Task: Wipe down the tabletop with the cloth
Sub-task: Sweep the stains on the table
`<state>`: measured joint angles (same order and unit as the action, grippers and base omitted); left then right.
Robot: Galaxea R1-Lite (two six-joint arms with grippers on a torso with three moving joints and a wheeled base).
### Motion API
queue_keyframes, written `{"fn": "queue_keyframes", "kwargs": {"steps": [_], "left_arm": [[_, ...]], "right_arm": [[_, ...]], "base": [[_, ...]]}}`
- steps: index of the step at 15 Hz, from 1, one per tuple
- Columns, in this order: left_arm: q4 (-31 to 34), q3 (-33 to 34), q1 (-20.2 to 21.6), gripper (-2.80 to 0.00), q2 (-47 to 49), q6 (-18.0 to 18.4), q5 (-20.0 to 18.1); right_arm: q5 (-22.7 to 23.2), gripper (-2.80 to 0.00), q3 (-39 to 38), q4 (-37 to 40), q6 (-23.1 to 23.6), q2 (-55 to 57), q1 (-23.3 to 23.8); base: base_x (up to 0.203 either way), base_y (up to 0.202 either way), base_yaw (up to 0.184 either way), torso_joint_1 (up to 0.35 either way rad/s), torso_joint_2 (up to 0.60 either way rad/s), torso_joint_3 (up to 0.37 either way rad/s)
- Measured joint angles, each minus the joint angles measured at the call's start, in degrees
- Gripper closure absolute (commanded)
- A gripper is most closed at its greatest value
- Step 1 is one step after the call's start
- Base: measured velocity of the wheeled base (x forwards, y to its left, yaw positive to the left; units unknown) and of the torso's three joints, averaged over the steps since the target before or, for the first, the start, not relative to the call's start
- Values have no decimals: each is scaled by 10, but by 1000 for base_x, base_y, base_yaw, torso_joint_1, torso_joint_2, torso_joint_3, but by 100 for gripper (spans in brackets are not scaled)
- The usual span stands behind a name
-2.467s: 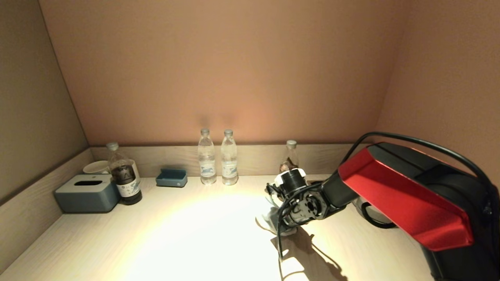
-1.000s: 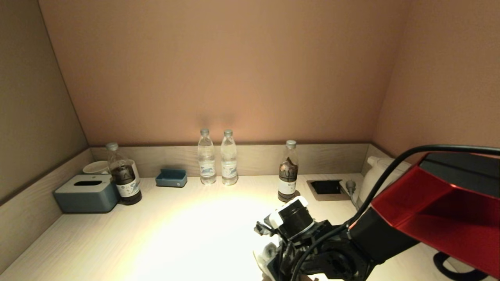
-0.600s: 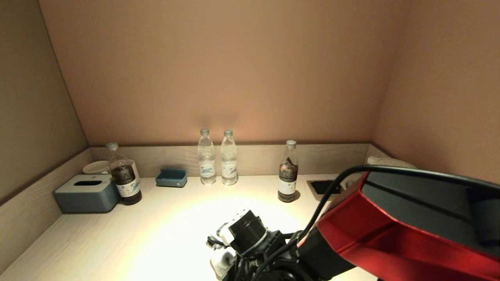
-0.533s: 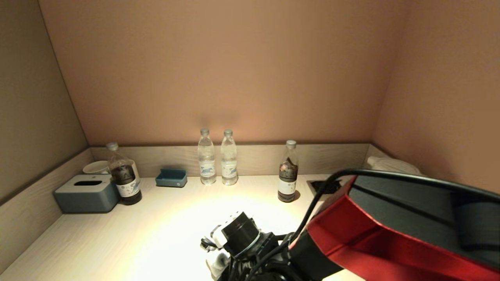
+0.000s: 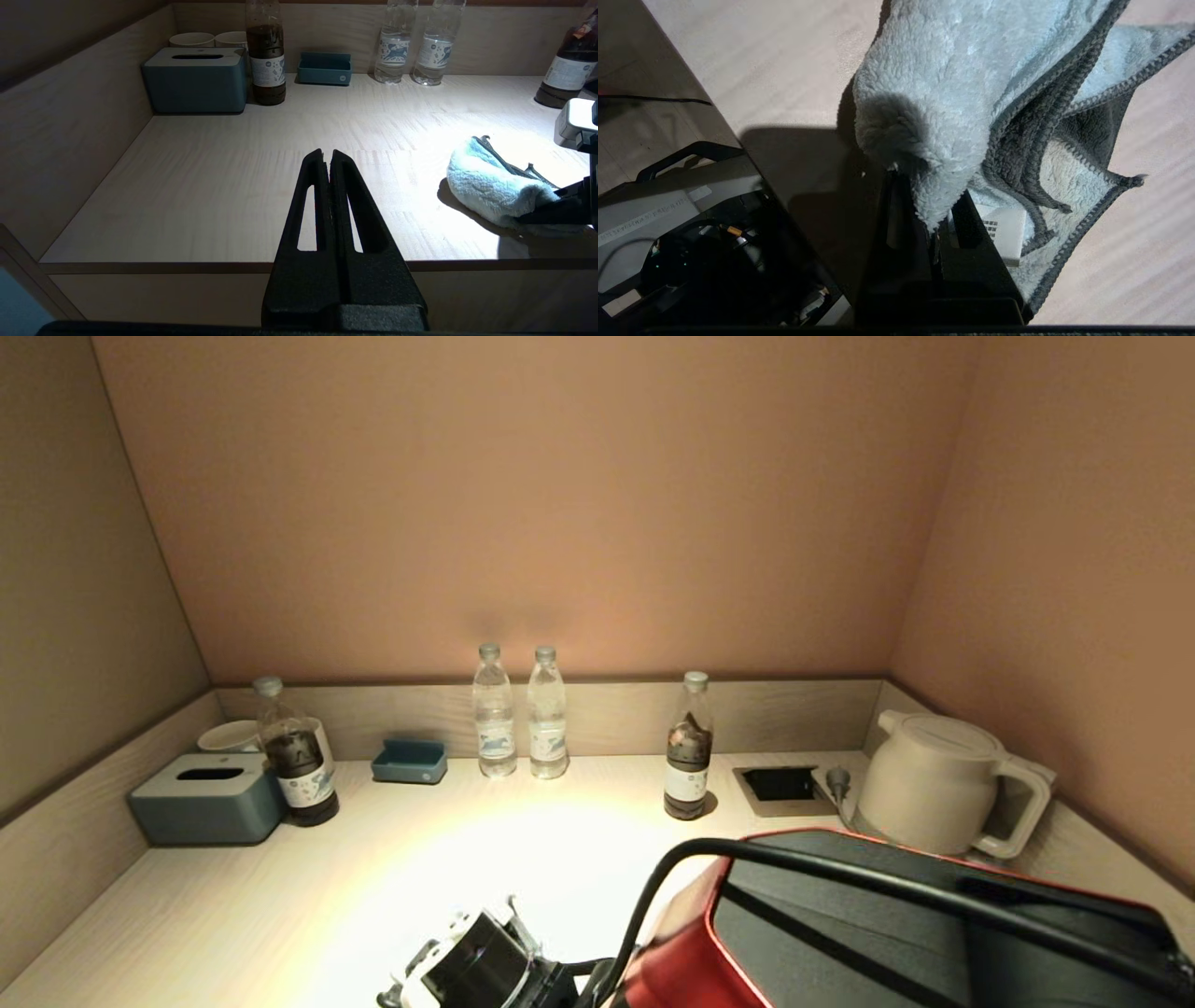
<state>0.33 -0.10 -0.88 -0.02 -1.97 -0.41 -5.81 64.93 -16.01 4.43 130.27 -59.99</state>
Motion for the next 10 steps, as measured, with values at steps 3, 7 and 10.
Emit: {"fn": "queue_keyframes", "kwargs": {"steps": [3,7,10], "left_arm": [[0,0,0,0,0,0,0],[0,0,0,0,0,0,0],[0,0,1,0,0,0,0]], "right_arm": [[-4,0,-20,-4,-3,-2,8],[-15,0,-70,-6,-2,-20,70],[-16,0,-145,-16,-1,-50,143]], "base": [[0,0,0,0,0,0],[0,0,0,0,0,0],[0,0,0,0,0,0]]}}
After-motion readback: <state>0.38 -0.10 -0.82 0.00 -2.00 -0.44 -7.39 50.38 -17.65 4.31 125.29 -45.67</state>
